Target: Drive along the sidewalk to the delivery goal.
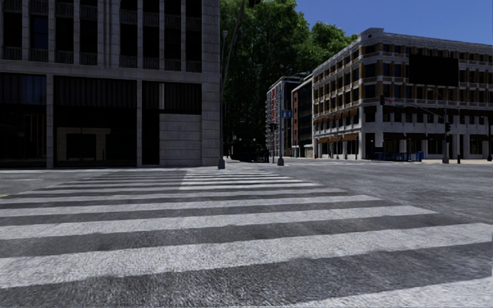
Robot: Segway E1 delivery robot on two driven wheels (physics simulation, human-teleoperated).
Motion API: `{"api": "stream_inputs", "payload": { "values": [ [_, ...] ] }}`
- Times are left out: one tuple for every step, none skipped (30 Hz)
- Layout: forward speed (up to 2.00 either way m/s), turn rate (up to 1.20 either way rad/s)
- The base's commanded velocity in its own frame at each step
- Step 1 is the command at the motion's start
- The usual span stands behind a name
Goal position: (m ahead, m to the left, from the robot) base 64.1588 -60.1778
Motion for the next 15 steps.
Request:
{"api": "stream_inputs", "payload": {
  "values": [
    [2.0,0.0],
    [2.0,0.0],
    [2.0,0.0],
    [2.0,0.0],
    [2.0,0.0],
    [2.0,0.0],
    [2.0,0.0],
    [2.0,0.0],
    [2.0,0.0],
    [2.0,0.0],
    [2.0,0.0],
    [2.0,0.0],
    [2.0,0.0],
    [2.0,0.0],
    [2.0,0.0]
  ]
}}
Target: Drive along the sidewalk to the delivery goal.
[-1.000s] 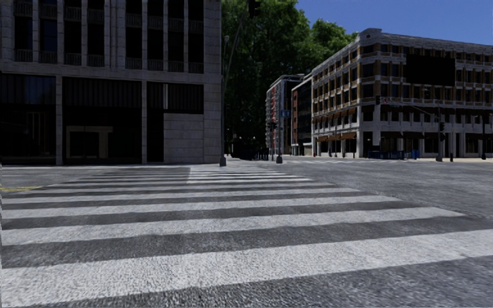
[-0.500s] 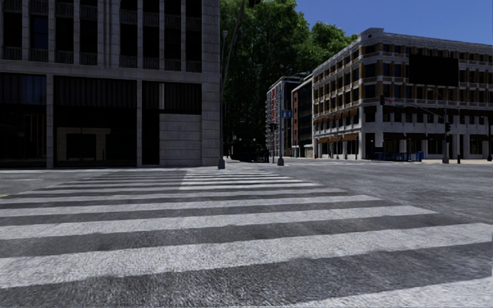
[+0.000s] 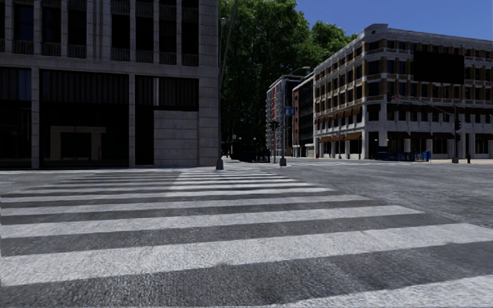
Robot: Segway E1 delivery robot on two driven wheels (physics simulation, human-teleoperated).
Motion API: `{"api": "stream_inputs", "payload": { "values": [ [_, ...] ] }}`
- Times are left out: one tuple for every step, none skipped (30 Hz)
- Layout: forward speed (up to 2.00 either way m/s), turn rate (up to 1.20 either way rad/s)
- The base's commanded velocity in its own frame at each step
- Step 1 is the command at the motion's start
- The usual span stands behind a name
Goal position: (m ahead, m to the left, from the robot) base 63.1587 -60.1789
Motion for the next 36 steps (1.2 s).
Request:
{"api": "stream_inputs", "payload": {
  "values": [
    [2.0,0.0],
    [2.0,0.0],
    [2.0,0.0],
    [2.0,0.0],
    [2.0,0.0],
    [2.0,0.0],
    [2.0,0.0],
    [2.0,0.0],
    [2.0,0.0],
    [2.0,0.0],
    [2.0,0.0],
    [2.0,0.0],
    [2.0,0.0],
    [2.0,0.0],
    [2.0,0.0],
    [2.0,0.0],
    [2.0,0.0],
    [2.0,0.0],
    [2.0,0.0],
    [2.0,0.0],
    [2.0,0.0],
    [2.0,0.0],
    [2.0,0.0],
    [2.0,0.0],
    [2.0,0.0],
    [2.0,0.0],
    [2.0,0.0],
    [2.0,0.0],
    [2.0,0.0],
    [2.0,0.0],
    [2.0,0.0],
    [2.0,0.0],
    [2.0,0.0],
    [2.0,0.0],
    [2.0,0.0],
    [2.0,0.0]
  ]
}}
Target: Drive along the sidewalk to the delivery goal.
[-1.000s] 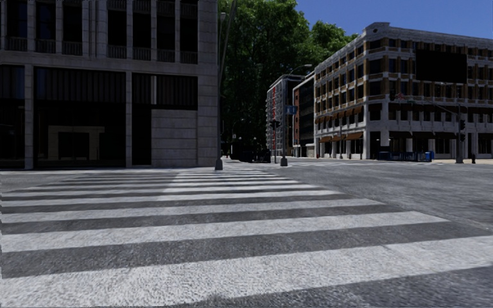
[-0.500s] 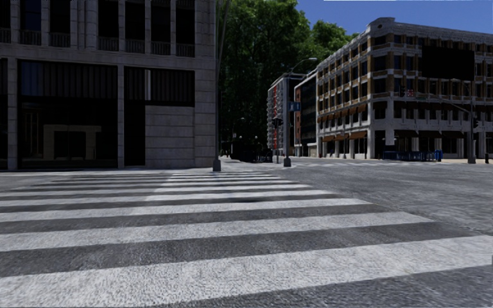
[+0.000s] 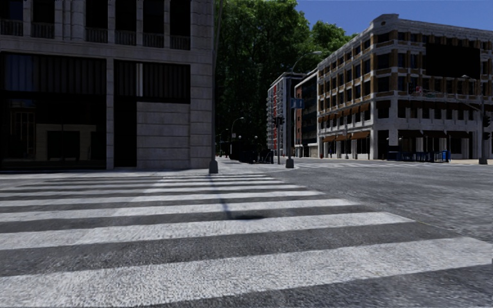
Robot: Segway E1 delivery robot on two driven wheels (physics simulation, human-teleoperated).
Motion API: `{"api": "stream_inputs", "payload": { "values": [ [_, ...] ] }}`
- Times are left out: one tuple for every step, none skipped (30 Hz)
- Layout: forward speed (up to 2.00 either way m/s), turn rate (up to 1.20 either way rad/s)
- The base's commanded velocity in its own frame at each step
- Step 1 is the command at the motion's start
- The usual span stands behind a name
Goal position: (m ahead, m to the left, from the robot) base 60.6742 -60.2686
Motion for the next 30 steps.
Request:
{"api": "stream_inputs", "payload": {
  "values": [
    [2.0,0.0],
    [2.0,0.0],
    [2.0,0.0],
    [2.0,0.0],
    [2.0,0.0],
    [2.0,0.0],
    [2.0,0.0],
    [2.0,0.0],
    [2.0,0.0],
    [2.0,0.0],
    [2.0,0.0],
    [2.0,0.0],
    [2.0,0.0],
    [2.0,0.0],
    [2.0,0.0],
    [2.0,0.0],
    [2.0,0.0],
    [2.0,0.0],
    [2.0,0.0],
    [2.0,0.0],
    [2.0,0.0],
    [2.0,0.0],
    [2.0,0.0],
    [2.0,0.0],
    [2.0,0.0],
    [2.0,0.0],
    [2.0,0.0],
    [2.0,0.0],
    [2.0,0.0],
    [2.0,0.0]
  ]
}}
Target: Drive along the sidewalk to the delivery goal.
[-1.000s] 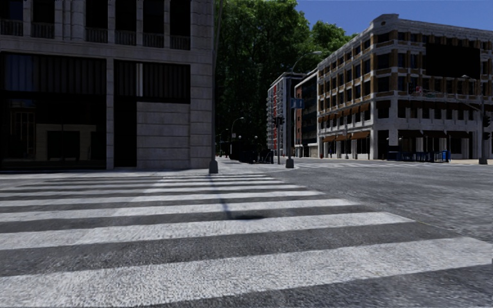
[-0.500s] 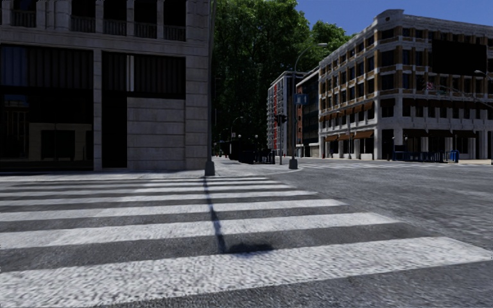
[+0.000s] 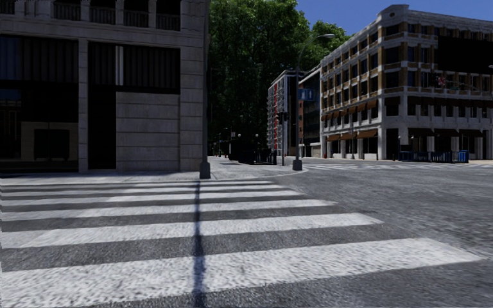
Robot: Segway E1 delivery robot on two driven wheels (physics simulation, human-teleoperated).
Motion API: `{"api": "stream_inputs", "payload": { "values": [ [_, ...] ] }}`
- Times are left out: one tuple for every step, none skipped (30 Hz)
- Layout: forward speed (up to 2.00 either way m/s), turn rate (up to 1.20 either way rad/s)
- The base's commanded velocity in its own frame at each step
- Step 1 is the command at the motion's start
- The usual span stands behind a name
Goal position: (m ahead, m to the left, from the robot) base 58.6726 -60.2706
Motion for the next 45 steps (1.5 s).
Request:
{"api": "stream_inputs", "payload": {
  "values": [
    [2.0,0.0],
    [2.0,0.0],
    [2.0,0.0],
    [2.0,0.0],
    [2.0,0.0],
    [2.0,0.0],
    [2.0,0.0],
    [2.0,0.0],
    [2.0,0.0],
    [2.0,0.0],
    [2.0,0.0],
    [2.0,0.0],
    [2.0,0.0],
    [2.0,0.0],
    [2.0,0.0],
    [2.0,0.0],
    [2.0,0.0],
    [2.0,0.0],
    [2.0,0.0],
    [2.0,0.0],
    [2.0,0.0],
    [2.0,0.0],
    [2.0,0.0],
    [2.0,0.0],
    [2.0,0.0],
    [2.0,0.0],
    [2.0,0.0],
    [2.0,0.0],
    [1.96,0.0],
    [1.96,0.0],
    [1.7,0.0],
    [1.43,0.0],
    [1.35,0.0],
    [1.33,0.0],
    [1.33,0.0],
    [1.33,0.0],
    [1.32,0.0],
    [1.32,0.0],
    [1.32,0.0],
    [1.32,0.0],
    [1.32,0.0],
    [1.32,0.0],
    [1.32,0.0],
    [1.32,0.0],
    [1.31,0.0]
  ]
}}
